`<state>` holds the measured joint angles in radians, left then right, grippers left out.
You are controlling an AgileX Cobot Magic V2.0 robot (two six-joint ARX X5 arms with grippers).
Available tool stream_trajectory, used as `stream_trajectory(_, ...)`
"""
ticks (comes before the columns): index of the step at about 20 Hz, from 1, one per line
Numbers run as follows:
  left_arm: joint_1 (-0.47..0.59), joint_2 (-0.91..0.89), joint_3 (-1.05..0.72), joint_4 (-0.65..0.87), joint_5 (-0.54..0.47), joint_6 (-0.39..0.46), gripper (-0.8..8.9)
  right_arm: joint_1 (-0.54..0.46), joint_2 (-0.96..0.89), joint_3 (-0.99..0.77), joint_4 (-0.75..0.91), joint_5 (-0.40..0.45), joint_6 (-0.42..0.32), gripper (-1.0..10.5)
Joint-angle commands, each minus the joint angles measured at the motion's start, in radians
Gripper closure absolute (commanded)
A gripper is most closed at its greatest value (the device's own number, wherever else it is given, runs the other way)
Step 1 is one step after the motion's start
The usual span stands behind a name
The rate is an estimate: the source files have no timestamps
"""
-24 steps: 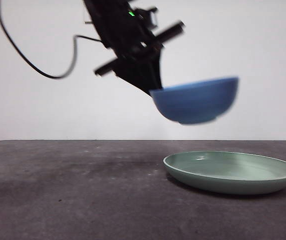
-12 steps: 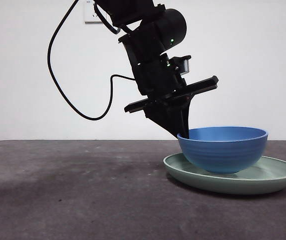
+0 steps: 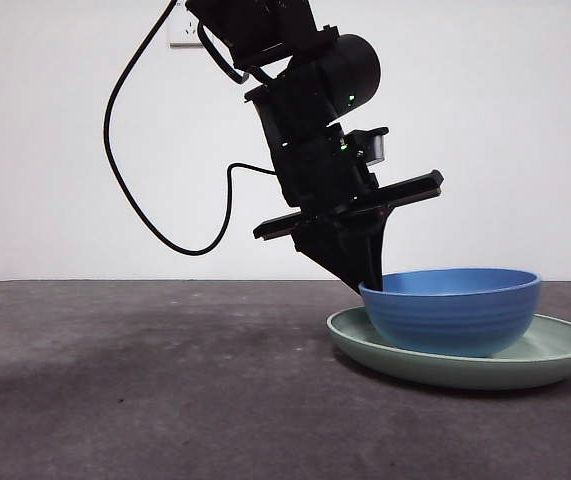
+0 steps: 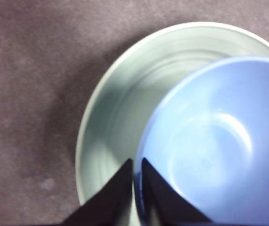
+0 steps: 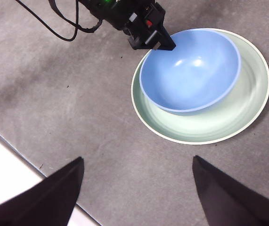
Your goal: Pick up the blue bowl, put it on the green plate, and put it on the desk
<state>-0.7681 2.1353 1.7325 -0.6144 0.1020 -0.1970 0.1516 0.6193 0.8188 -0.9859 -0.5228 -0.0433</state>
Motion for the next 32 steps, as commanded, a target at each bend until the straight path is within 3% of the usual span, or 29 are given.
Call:
stream_trajectory(1, -0.012, 0.027, 0.028, 0.000, -0.002, 0.002, 6.38, 0.003, 0.004, 0.021, 0.003, 0.000, 0.013, 5.8)
stream_trajectory(3, -0.012, 0.026, 0.030, -0.004, -0.002, 0.001, 5.70, 0.003, 0.004, 0.021, 0.003, 0.000, 0.014, 5.8)
stream_trajectory(8, -0.009, -0.030, 0.040, -0.028, -0.002, 0.002, 5.64, 0.003, 0.004, 0.021, 0.004, 0.000, 0.013, 5.8)
stream_trajectory(15, 0.027, -0.288, 0.040, -0.055, -0.002, 0.031, 5.64, 0.003, 0.004, 0.021, 0.004, 0.000, 0.013, 5.8)
stream_trajectory(22, 0.060, -0.556, 0.024, -0.208, -0.002, 0.114, 5.65, 0.003, 0.004, 0.021, 0.005, 0.001, 0.013, 5.8)
stream_trajectory(28, 0.068, -0.792, -0.257, -0.176, 0.029, 0.148, 5.65, 0.003, 0.004, 0.021, 0.005, 0.002, 0.013, 5.8)
stream_trajectory(32, 0.068, -0.969, -0.533, -0.061, 0.130, 0.136, 5.65, 0.003, 0.004, 0.021, 0.005, 0.002, 0.013, 5.8)
